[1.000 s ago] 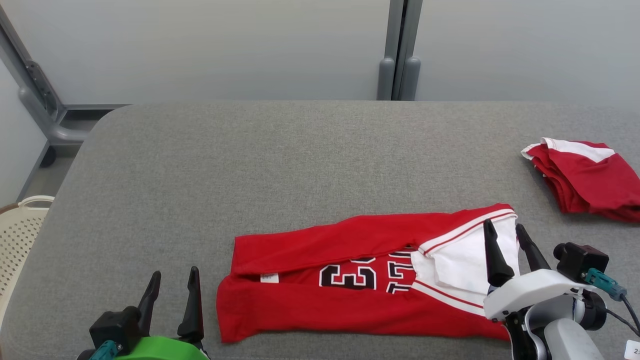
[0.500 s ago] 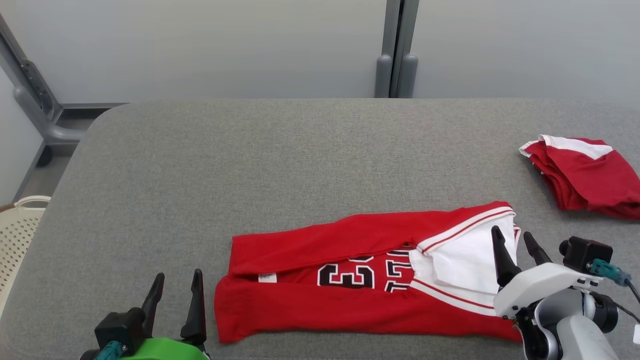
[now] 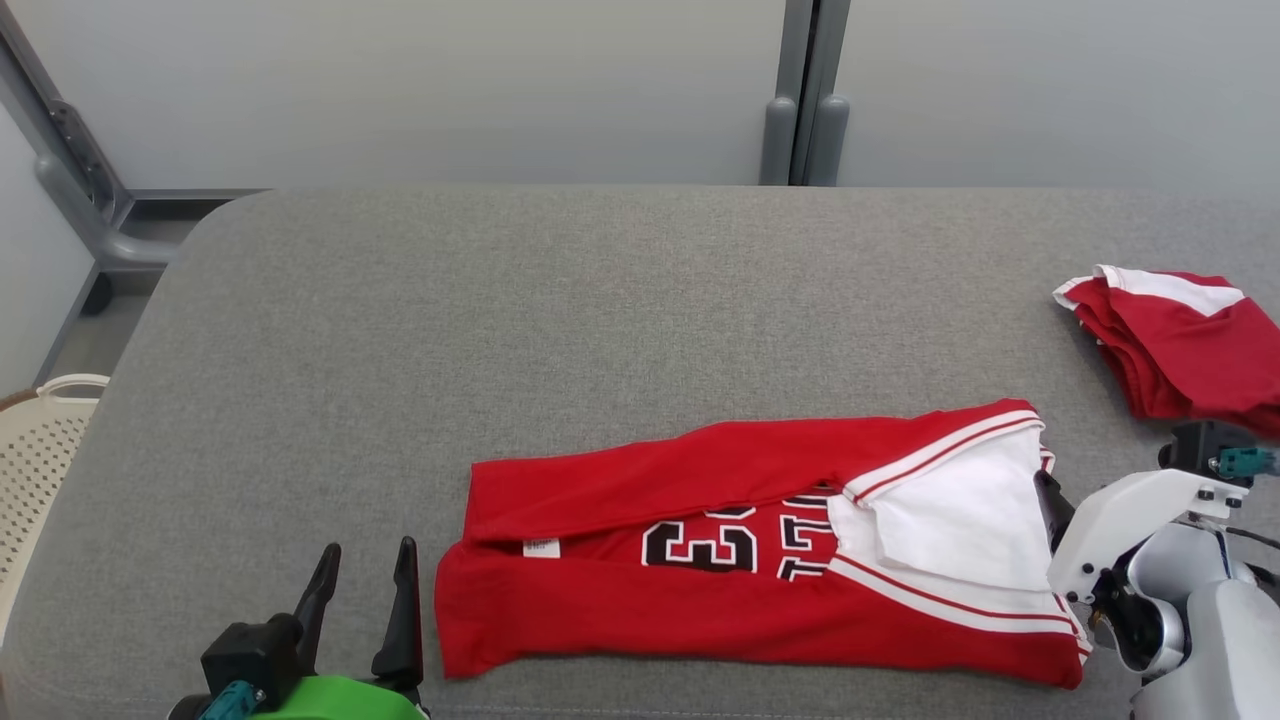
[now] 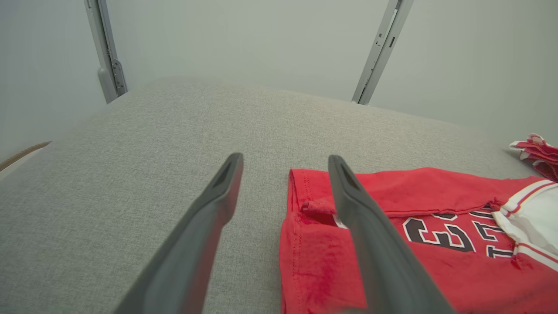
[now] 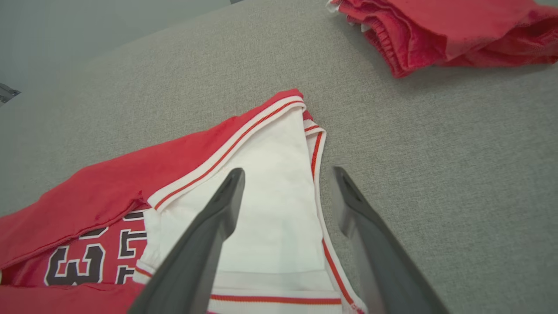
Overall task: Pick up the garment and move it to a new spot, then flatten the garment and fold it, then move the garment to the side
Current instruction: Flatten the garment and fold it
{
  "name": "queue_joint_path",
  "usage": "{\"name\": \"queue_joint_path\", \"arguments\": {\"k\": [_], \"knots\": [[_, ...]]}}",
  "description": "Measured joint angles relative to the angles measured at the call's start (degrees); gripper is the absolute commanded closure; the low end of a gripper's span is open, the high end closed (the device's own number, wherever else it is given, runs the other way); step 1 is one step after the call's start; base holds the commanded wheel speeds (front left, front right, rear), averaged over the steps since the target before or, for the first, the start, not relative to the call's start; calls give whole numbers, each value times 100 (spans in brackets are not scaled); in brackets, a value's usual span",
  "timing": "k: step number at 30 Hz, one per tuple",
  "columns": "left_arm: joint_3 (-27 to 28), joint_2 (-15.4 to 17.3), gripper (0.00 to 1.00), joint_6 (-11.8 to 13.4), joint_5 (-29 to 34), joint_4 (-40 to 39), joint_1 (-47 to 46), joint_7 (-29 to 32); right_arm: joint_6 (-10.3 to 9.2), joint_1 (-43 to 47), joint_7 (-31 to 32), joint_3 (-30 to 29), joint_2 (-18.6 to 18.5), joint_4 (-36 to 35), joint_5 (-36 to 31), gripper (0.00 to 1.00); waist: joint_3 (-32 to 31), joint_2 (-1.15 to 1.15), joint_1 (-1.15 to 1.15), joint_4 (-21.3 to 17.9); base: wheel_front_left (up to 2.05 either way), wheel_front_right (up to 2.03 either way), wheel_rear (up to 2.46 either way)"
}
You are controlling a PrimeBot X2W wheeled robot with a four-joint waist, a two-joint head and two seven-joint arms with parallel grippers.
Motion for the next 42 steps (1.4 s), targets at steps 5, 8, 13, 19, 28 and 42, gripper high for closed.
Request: {"name": "queue_joint_path", "arguments": {"k": [5,8,13,19,28,42], "knots": [[-44,3,0,-22,2,10,-16,43,0,-114,684,-256,-1,24,-290,0,114,0,0,59,0,0,0],[-74,8,0,-22,14,11,-52,52,0,-177,926,-413,0,33,-413,0,187,0,0,111,0,0,0],[-135,30,0,-22,62,4,-153,98,0,-234,1307,-541,0,123,-604,0,329,0,0,198,0,0,0],[-203,46,0,-31,110,21,-261,118,1,-341,1408,-597,4,178,-814,0,495,0,0,308,0,0,0],[-229,44,0,-70,110,75,-389,111,1,-422,1551,-733,1,337,-876,0,722,0,0,464,0,0,0],[-292,63,0,-75,110,88,-559,132,-26,-688,1733,-659,-119,839,-600,4,933,0,0,618,0,0,0]]}}
